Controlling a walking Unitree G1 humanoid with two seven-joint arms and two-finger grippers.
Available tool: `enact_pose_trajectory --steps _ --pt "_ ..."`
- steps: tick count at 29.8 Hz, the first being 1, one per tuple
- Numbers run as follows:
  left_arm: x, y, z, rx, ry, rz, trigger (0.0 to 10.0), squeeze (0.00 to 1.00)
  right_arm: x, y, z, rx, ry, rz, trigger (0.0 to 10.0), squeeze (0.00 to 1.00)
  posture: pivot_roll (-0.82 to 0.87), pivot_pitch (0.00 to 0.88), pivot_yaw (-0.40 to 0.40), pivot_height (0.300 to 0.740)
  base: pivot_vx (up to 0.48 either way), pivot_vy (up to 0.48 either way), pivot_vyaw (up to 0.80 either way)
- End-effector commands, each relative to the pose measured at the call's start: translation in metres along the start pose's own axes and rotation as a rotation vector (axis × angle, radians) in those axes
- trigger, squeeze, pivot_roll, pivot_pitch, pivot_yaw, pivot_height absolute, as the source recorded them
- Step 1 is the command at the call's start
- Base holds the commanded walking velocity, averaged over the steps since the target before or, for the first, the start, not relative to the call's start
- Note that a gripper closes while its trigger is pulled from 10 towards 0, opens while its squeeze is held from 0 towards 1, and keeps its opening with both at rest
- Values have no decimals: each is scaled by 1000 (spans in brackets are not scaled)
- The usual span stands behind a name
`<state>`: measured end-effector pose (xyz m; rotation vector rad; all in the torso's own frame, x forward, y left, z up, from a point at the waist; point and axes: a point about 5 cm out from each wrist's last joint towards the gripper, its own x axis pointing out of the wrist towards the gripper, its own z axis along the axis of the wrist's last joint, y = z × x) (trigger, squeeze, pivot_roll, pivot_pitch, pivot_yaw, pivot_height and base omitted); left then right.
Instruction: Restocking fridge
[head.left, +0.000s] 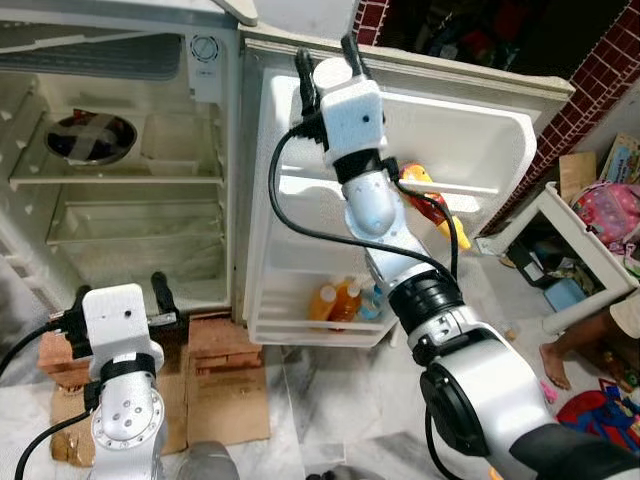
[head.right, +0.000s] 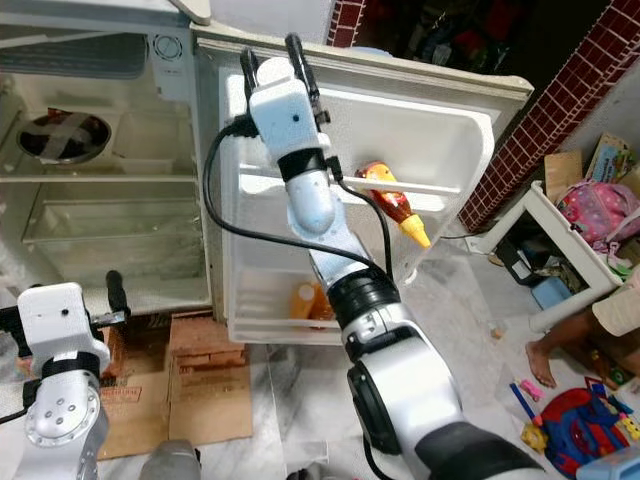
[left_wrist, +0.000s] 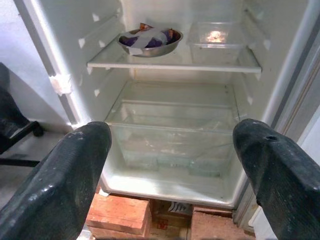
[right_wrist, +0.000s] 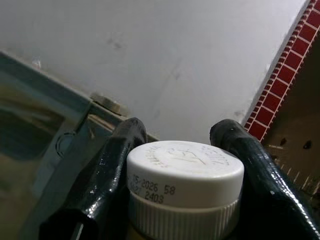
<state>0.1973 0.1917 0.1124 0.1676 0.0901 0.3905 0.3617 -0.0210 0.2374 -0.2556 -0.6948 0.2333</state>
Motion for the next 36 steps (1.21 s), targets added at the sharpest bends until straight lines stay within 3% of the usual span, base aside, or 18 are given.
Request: enact_pose_trajectory --steps 1,10,16,20,23,27,28,29,30,36 --pt "-2 -1 3 0 -2 2 10000 0 1 -2 -2 -27 -4 -10 10000 0 316 70 -187 740 0 0 0" --pt "1 -5 5 -2 -9 -19 10000 0 -15 11 -23 -90 77 26 10000 0 305 51 -187 740 0 0 0" --pt "4 -6 5 1 -9 -20 10000 0 -18 7 -36 -45 193 -7 10000 0 305 38 -187 740 0 0 0" --pt "7 -7 6 3 -15 -21 10000 0 -27 6 -55 -64 351 -22 10000 0 309 31 -186 740 0 0 0" --pt "10 -7 6 5 -18 -18 10000 0 -22 5 -53 -222 332 18 10000 0 305 20 -184 740 0 0 0" --pt "12 -8 7 3 -22 -20 10000 0 -16 1 -51 -300 305 22 10000 0 302 12 -184 740 0 0 0" --pt "13 -9 7 2 -24 -21 10000 0 -14 -1 -50 -335 290 20 10000 604 298 7 -184 740 0 0 0" --pt "14 -9 7 1 -25 -21 10000 0 -13 -3 -49 -360 279 18 10000 604 297 6 -184 740 0 0 0" --pt "15 -10 8 -1 -26 -21 10000 0 -12 -4 -48 -381 271 23 10000 1000 295 4 -185 740 0 0 0" --pt "19 -14 8 -8 -30 -24 10000 0 -12 -8 -52 -470 284 53 10000 984 290 0 -189 740 0 0 0"
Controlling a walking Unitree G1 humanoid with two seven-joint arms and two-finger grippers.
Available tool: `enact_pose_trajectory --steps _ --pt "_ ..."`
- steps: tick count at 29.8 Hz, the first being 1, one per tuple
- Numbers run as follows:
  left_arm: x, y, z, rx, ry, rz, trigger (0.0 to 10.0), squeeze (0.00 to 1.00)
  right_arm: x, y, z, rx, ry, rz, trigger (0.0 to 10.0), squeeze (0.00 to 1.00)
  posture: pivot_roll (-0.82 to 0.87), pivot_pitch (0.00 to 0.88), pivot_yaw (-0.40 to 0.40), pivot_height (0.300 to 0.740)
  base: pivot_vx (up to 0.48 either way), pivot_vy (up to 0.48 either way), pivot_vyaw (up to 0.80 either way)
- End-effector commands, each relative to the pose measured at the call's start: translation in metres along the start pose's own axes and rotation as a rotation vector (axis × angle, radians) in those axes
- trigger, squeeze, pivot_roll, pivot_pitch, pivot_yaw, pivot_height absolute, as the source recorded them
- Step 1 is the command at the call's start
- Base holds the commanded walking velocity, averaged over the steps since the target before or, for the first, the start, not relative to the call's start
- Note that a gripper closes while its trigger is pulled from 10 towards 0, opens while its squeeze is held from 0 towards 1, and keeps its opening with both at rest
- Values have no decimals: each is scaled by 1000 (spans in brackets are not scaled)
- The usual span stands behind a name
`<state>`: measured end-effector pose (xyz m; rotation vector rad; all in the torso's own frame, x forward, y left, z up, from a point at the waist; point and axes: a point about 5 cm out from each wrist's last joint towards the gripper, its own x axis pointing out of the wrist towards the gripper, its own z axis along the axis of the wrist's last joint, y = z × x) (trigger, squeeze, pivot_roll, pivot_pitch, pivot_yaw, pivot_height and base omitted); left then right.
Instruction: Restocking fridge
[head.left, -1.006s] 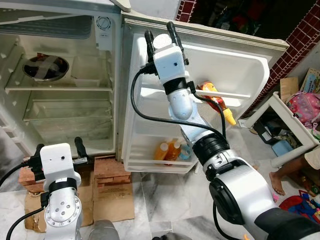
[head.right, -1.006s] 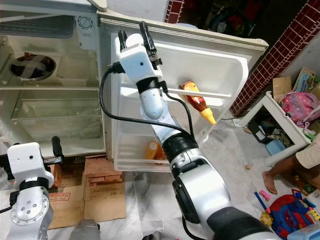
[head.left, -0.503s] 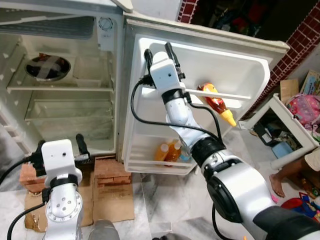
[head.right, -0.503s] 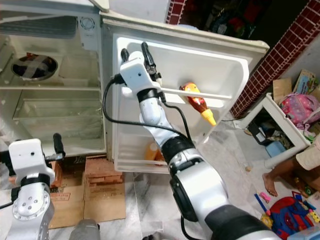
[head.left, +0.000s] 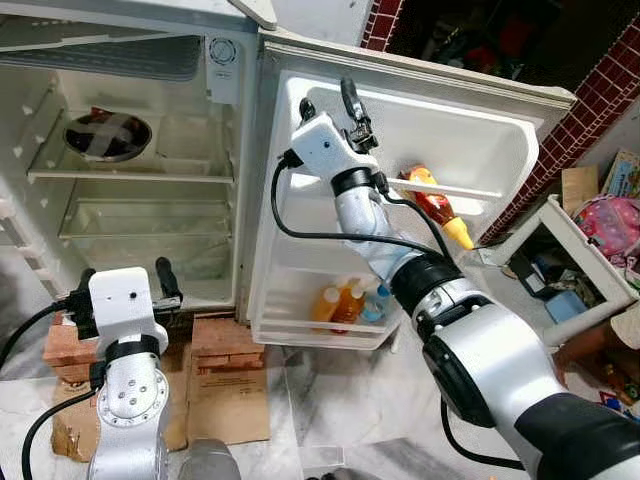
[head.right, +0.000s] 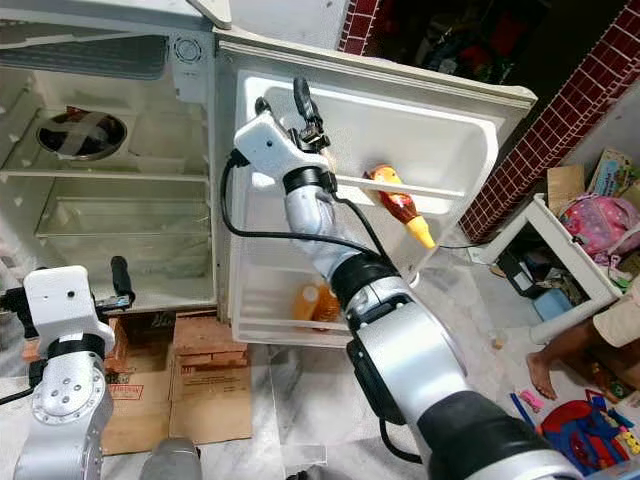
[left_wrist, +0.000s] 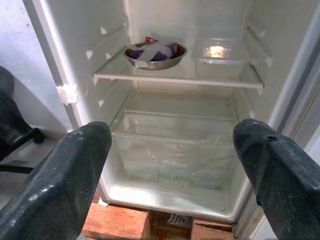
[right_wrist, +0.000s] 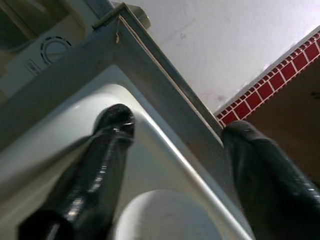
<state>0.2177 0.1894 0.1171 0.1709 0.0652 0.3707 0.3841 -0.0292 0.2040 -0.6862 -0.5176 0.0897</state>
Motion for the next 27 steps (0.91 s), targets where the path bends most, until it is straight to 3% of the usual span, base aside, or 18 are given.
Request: enact_pose_trajectory --steps 1,3,7,8,10,13,14,16,17,25,27 --pt "1 -5 1 -8 -4 -6 10000 0 -5 -1 -16 -54 73 29 10000 984 290 0 -189 740 0 0 0" --pt "2 -5 1 -12 -6 -5 10000 0 -7 0 -22 -62 107 46 10000 992 290 0 -191 740 0 0 0" --pt "3 -4 1 -15 -7 0 10000 0 -8 -1 -18 40 81 37 10000 1000 287 0 -193 740 0 0 0" --pt "3 -5 1 -18 -7 1 10000 0 -6 -2 -13 130 63 21 10000 1000 287 0 -193 740 0 0 0" --pt "3 -5 1 -18 -8 1 10000 0 -6 -3 -12 187 61 13 10000 1000 287 0 -193 740 0 0 0" --pt "5 -6 1 -22 -10 1 10000 0 -3 -5 -7 413 71 41 10000 988 282 0 -193 740 0 0 0" --pt "6 -6 1 -23 -11 2 10000 0 -1 -5 -3 550 66 77 10000 976 279 0 -192 740 0 0 0" --pt "6 -6 1 -24 -11 2 10000 0 1 -6 -1 604 55 90 10000 965 273 0 -191 740 0 0 0" --pt "7 -6 1 -25 -11 1 10000 0 3 -10 2 686 28 105 10000 941 267 0 -189 740 0 0 0" --pt "12 -10 0 -31 -11 -10 10000 0 8 -38 -12 817 42 18 10000 886 237 0 -177 740 0 0 0" --pt "14 -12 0 -32 -14 -16 10000 0 8 -40 -16 930 81 -19 10000 882 235 0 -172 740 0 0 0"
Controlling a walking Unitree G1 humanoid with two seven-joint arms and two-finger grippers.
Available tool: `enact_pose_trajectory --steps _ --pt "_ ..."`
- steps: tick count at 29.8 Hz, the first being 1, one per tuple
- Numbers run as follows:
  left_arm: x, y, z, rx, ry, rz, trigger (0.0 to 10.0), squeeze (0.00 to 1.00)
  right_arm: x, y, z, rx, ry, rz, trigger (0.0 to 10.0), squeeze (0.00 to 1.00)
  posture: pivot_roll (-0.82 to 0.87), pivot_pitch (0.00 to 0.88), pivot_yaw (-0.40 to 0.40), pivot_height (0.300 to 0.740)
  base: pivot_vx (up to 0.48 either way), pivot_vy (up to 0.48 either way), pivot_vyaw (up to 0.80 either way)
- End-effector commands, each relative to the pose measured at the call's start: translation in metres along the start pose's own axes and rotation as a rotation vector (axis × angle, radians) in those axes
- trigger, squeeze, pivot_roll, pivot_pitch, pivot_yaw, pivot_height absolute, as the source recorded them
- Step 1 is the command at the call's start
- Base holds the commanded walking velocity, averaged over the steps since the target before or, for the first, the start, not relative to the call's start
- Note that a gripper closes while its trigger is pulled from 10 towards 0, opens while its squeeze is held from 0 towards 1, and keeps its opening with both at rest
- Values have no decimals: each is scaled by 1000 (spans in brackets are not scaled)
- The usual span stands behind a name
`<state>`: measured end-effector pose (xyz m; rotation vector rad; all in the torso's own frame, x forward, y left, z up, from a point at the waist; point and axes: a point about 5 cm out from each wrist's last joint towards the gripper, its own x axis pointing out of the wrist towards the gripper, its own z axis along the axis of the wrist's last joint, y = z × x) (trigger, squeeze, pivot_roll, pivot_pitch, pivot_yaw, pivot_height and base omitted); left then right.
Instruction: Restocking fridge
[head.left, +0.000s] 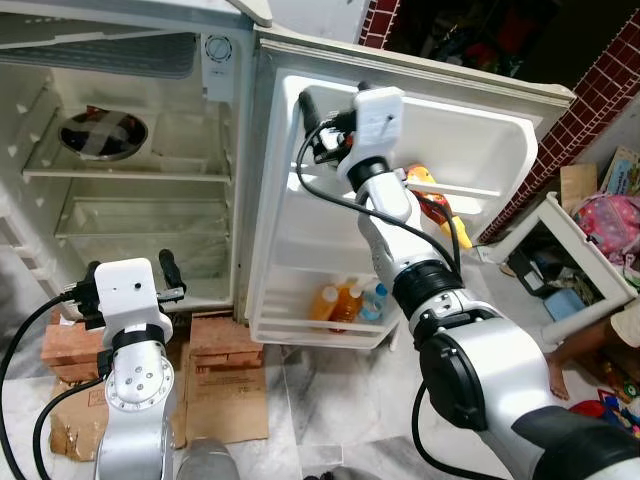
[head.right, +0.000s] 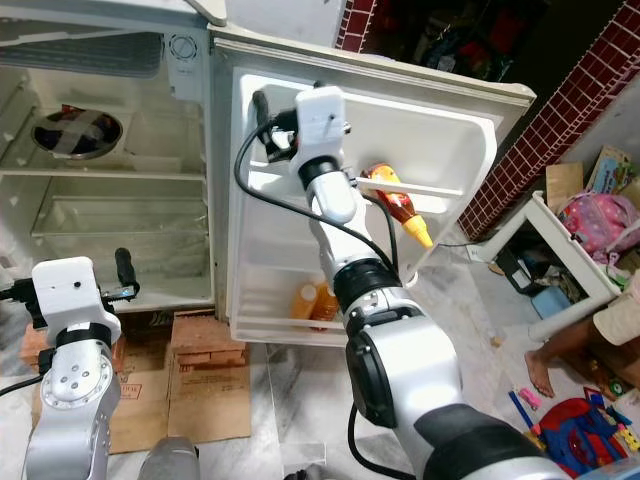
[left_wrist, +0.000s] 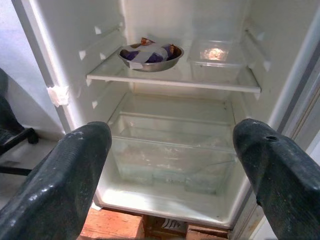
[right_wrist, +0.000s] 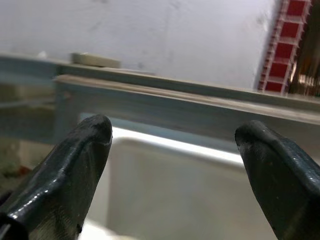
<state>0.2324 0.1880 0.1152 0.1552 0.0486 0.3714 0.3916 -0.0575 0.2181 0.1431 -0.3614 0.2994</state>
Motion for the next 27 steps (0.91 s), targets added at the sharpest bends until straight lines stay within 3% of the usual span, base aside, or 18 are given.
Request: enact_pose_trajectory --steps 1,5,8,12,17,18,19,20,21,22,27 --pt "1 -5 0 -14 -2 -19 10000 0 3 -10 4 104 4 -60 10000 871 234 0 -171 740 0 0 0" --pt "3 -5 0 -13 -6 -22 10000 0 2 2 3 175 2 -37 10000 867 235 0 -167 740 0 0 0" --pt "4 -6 1 -14 -10 -23 10000 0 0 8 2 175 -2 -20 10000 867 235 0 -168 740 0 0 0" --pt "4 -6 1 -15 -12 -19 10000 0 1 1 5 169 -9 -29 10000 867 233 0 -170 740 0 0 0" --pt "5 -6 0 -15 -10 -18 10000 0 -3 -22 12 40 -25 -87 10000 867 223 0 -170 740 0 0 0" --pt "6 -7 0 -14 -12 -18 10000 0 -7 -32 10 13 -21 -124 10000 773 221 0 -169 740 0 0 0" --pt "7 -7 0 -14 -13 -19 10000 0 -11 -34 6 29 -4 -128 10000 502 218 0 -167 740 0 0 0" --pt "7 -7 0 -14 -13 -19 10000 0 -11 -34 6 29 -4 -128 10000 502 218 0 -167 740 0 0 0" --pt "7 -7 0 -14 -13 -19 10000 0 -14 -34 2 32 11 -121 10000 114 218 0 -166 740 0 0 0" --pt "7 -7 0 -13 -14 -20 10000 0 -18 -34 -2 34 26 -112 10000 0 218 0 -166 740 0 0 0" --pt "8 -6 0 -12 -17 -21 10000 0 -31 -30 -13 60 56 -95 10000 0 218 0 -160 740 0 0 0"
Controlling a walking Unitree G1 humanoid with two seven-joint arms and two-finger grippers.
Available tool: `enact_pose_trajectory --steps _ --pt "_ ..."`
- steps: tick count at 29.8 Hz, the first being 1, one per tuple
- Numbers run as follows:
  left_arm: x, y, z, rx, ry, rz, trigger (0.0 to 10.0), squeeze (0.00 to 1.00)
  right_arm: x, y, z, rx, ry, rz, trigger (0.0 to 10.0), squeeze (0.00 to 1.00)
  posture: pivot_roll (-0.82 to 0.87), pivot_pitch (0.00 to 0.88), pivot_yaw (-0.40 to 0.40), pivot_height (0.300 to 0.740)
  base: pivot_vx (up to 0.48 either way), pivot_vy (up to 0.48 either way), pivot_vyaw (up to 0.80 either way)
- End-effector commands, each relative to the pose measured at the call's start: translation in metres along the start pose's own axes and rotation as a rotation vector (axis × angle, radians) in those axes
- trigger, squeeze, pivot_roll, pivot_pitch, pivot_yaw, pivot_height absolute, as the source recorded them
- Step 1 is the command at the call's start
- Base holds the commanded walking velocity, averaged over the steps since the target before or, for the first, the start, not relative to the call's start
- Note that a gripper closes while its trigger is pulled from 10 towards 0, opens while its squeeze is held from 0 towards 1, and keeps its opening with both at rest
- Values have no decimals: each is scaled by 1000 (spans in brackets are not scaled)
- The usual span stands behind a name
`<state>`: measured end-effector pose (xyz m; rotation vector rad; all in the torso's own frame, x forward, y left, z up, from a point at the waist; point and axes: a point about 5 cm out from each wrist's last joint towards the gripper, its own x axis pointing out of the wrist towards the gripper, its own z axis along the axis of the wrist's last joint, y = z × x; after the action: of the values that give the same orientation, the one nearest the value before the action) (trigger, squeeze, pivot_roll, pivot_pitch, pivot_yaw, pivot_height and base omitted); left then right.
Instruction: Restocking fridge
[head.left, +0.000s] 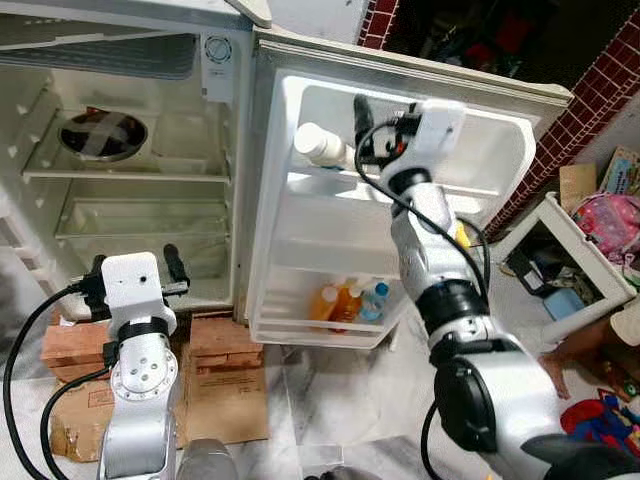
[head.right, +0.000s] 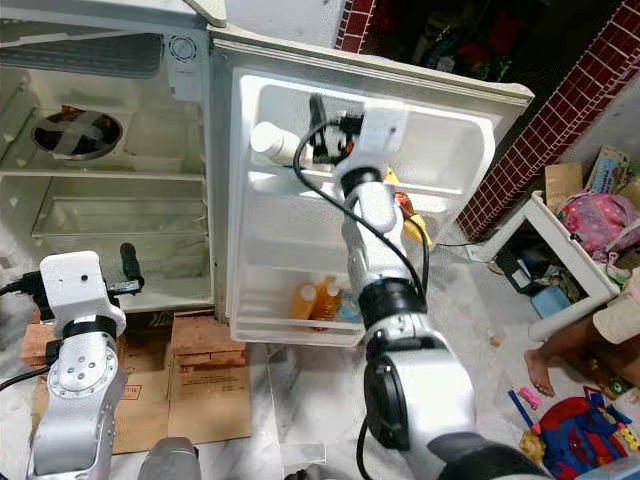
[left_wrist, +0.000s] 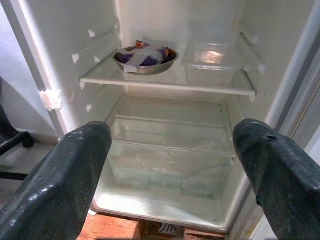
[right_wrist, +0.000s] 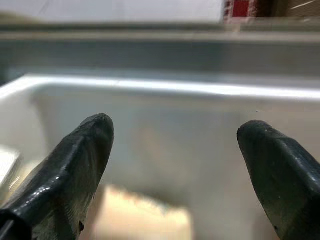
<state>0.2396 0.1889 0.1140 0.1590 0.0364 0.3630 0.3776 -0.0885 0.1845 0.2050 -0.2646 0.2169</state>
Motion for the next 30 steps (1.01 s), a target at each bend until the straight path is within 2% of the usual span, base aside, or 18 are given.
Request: enact_pose_trajectory --steps 1,6,11,14,15,16,18,19,21,26,30 --pt "1 -4 1 -13 -5 -14 10000 0 0 -1 7 13 -24 12 10000 0 218 0 -160 740 0 0 0" --pt "3 -4 2 -12 -10 -16 10000 0 -5 2 13 81 -47 61 10000 0 216 0 -158 740 0 0 0" --pt "3 -4 2 -13 -10 -15 10000 0 -7 3 20 111 -70 90 10000 0 214 0 -158 740 0 0 0" --pt "3 -4 2 -13 -10 -15 10000 0 -10 9 23 103 -69 154 10000 0 213 0 -157 740 0 0 0" --pt "4 -3 2 -12 -11 -15 10000 0 -14 14 19 86 -37 203 10000 0 211 0 -156 740 0 0 0" --pt "4 -3 2 -12 -11 -15 10000 0 -14 14 19 86 -37 203 10000 0 211 0 -156 740 0 0 0" --pt "4 -3 2 -12 -12 -16 10000 0 -20 18 9 19 22 250 10000 0 209 0 -156 740 0 0 0" --pt "4 -3 2 -12 -13 -17 10000 0 -25 19 5 31 33 262 10000 0 210 0 -155 740 0 0 0" --pt "5 -3 2 -12 -13 -18 10000 0 -27 20 3 49 43 270 10000 0 207 0 -153 740 0 0 0" --pt "1 2 -2 -8 6 -29 10000 0 -32 23 -4 28 82 280 10000 0 207 0 -147 740 0 0 0" --pt "-7 17 -11 24 39 -13 10000 0 -31 28 -5 30 88 251 10000 0 211 0 -145 740 0 0 0"
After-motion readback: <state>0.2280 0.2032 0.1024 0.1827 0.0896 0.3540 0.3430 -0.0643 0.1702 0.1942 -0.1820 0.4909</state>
